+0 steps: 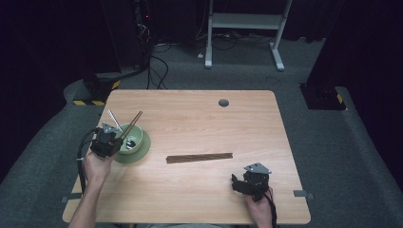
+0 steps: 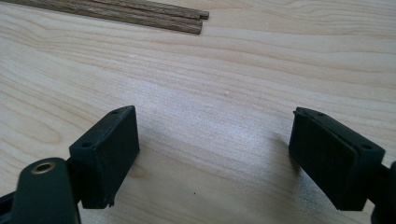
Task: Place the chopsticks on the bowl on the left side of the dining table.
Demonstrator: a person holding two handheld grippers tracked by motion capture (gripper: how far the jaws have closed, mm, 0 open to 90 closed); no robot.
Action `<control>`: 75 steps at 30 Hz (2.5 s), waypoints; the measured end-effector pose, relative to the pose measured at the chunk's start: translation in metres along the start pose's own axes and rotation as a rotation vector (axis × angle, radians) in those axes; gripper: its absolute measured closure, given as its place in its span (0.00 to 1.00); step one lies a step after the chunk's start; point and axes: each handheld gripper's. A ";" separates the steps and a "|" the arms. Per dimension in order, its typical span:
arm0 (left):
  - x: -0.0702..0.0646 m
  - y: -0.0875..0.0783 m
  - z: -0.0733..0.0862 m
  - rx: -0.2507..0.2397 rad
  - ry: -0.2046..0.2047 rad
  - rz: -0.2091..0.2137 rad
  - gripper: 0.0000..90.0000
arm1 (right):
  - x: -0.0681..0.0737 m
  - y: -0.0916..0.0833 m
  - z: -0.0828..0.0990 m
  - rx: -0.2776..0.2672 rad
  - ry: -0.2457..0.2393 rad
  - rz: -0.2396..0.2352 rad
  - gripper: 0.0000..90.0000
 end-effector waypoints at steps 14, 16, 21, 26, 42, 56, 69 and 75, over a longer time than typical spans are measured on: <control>-0.007 -0.011 -0.006 -0.089 -0.064 0.113 0.79 | 0.000 0.000 0.000 0.000 0.001 -0.001 0.18; -0.008 -0.012 -0.007 -0.105 -0.074 0.126 0.79 | 0.000 0.000 0.000 0.000 0.001 -0.001 0.18; -0.008 -0.010 -0.013 -0.123 -0.102 0.156 0.76 | 0.000 0.000 0.000 0.000 0.000 -0.001 0.18; -0.008 -0.003 -0.016 -0.137 -0.138 0.179 0.64 | 0.000 0.000 0.000 0.000 0.002 0.000 0.18; -0.008 0.002 -0.036 -0.160 -0.175 0.137 0.40 | 0.000 0.000 0.000 0.000 0.002 0.000 0.18; 0.001 0.015 -0.046 -0.156 -0.244 0.195 0.29 | 0.000 0.000 0.000 0.000 0.000 0.000 0.18; 0.003 0.033 -0.057 -0.104 -0.246 0.163 0.26 | 0.000 0.000 0.000 0.001 0.003 0.002 0.18; 0.002 0.046 -0.068 -0.045 -0.238 0.127 0.23 | 0.000 0.000 0.000 0.001 0.005 0.002 0.18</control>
Point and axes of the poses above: each handheld gripper's, and its own axes: y roughly forward along the jaws, z roughly out of its underside, x roughly to its left, and after that the axes turned 2 degrees about -z, right-handed
